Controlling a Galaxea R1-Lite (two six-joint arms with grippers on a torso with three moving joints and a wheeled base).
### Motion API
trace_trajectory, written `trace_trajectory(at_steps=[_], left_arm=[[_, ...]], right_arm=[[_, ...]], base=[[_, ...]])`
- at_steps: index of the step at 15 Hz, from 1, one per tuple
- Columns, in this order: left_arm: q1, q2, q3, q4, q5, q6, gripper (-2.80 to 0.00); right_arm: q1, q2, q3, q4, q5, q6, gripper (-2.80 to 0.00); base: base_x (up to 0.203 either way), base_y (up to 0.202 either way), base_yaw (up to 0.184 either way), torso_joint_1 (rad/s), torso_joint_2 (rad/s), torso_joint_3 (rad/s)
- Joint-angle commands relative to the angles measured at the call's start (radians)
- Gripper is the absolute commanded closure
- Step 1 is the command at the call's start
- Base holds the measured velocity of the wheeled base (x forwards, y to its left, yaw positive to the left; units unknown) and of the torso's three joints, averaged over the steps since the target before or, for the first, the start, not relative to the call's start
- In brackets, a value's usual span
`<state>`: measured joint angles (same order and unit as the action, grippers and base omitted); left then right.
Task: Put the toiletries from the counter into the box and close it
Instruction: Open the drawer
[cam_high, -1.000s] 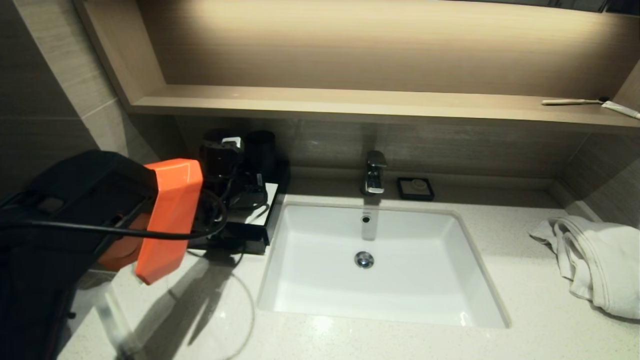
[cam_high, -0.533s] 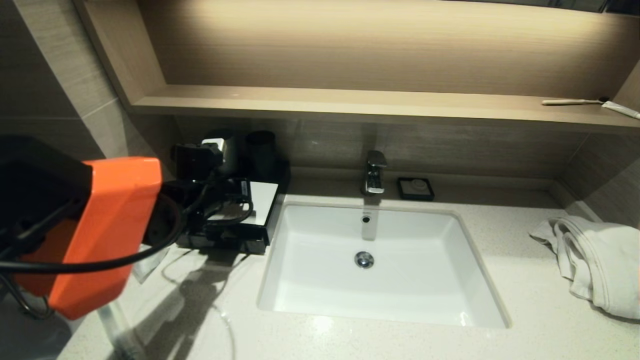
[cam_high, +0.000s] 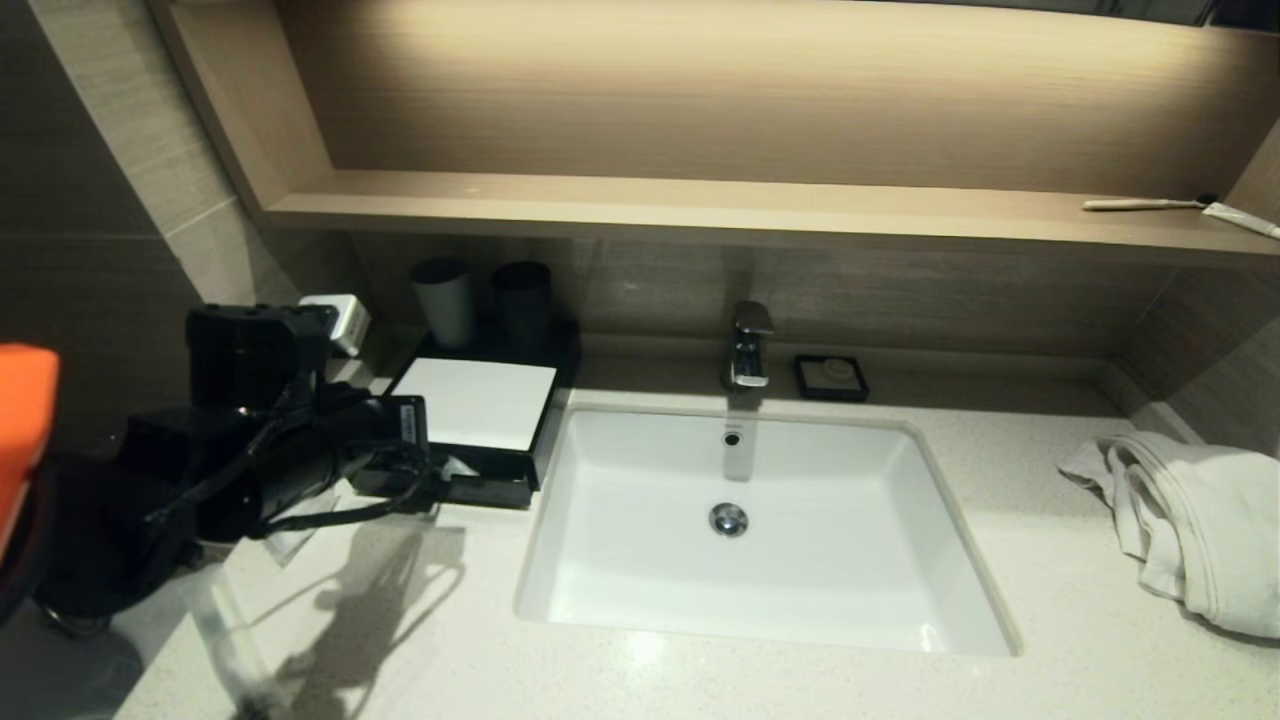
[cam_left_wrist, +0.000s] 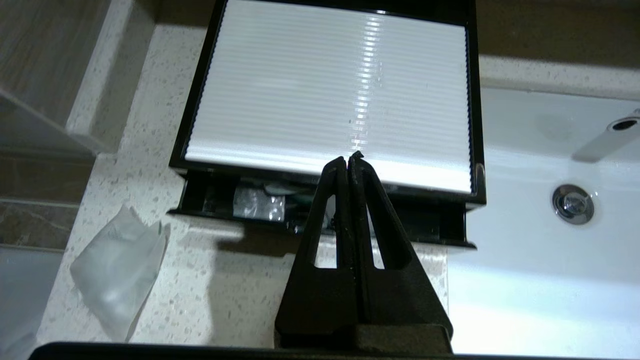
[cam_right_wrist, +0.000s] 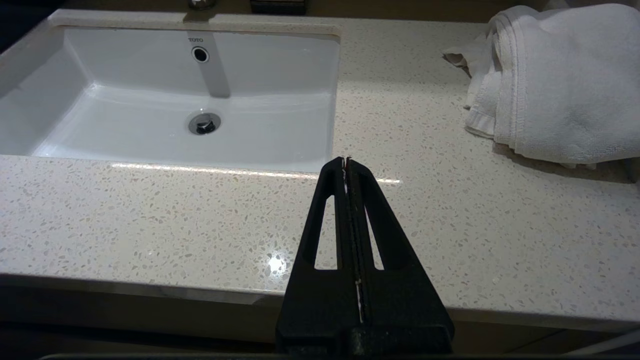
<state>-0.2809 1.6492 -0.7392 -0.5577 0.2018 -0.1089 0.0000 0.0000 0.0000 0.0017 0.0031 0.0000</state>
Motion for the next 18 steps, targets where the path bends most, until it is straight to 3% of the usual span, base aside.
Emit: trace_trajectory(at_steps=[1, 6, 18], left_arm=[[0.0, -0.071, 0.068, -0.006, -0.002, -0.004, 0.0], [0.0, -0.077, 0.182, -0.063, -0.004, -0.032, 0.0], [0.0, 0.084, 0.208, -0.224, 0.001, -0.037, 0.0]], right_arm=[[0.0, 0.0, 0.0, 0.0, 0.0, 0.0, 0.0], [0.0, 0.0, 0.0, 0.0, 0.0, 0.0, 0.0], [0.0, 0.0, 0.0, 0.0, 0.0, 0.0, 0.0]], base=[[0.0, 0.0, 0.0, 0.0, 0.0, 0.0], [0.0, 0.0, 0.0, 0.0, 0.0, 0.0], [0.0, 0.0, 0.0, 0.0, 0.0, 0.0]])
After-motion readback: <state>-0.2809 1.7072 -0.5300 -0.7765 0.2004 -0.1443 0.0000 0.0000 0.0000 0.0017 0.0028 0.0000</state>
